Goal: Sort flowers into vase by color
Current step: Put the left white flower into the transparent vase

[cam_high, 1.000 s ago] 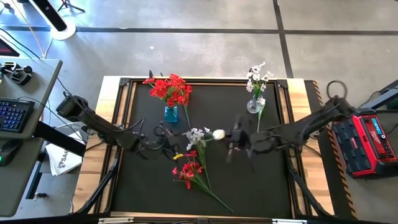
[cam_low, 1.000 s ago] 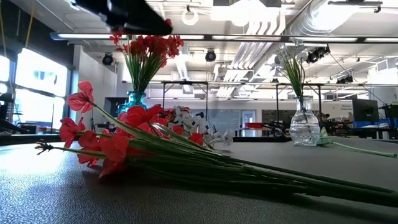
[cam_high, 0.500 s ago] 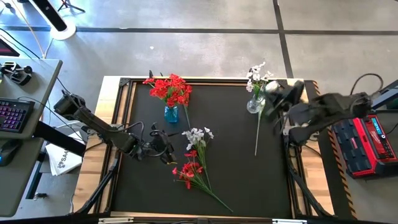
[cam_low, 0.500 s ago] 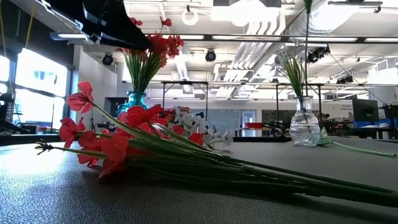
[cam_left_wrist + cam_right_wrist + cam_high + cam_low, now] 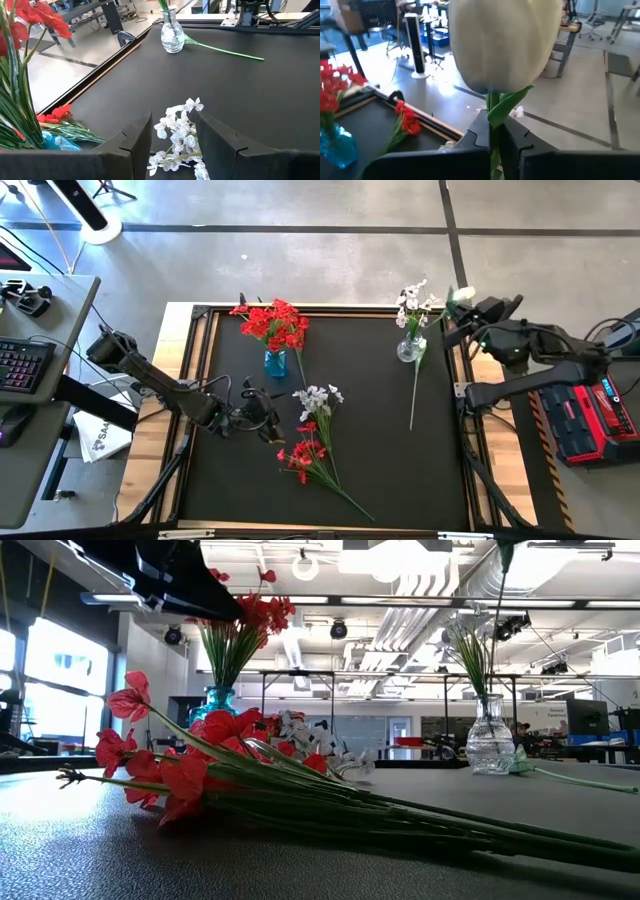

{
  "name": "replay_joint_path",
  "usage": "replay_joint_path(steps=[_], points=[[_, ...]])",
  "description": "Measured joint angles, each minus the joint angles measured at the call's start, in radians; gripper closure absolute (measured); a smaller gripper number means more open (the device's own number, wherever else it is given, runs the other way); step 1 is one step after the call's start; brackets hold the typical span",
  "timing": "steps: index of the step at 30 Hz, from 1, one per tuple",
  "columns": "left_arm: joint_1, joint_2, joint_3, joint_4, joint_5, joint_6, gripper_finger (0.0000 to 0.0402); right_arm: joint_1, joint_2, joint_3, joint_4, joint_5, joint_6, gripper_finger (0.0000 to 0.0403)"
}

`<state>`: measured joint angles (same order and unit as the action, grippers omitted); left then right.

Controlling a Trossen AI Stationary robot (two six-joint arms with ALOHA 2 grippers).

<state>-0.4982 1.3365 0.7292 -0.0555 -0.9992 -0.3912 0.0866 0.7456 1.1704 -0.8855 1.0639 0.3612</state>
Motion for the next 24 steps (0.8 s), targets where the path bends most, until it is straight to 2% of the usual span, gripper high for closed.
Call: replay_joint_path(steps=[7,24], points=[[0.001,0.0,0.0,0.0,0.0,0.0,0.0264,-0.097,0.067,-0.009,0.007,-0.054,-0.013,0.0403],[0.0,0.0,0.0,0.0,0.002,-0.018,0.0264,-0.452,0.191,-0.009,-0.004,-0.345,-0.08,0.0401]])
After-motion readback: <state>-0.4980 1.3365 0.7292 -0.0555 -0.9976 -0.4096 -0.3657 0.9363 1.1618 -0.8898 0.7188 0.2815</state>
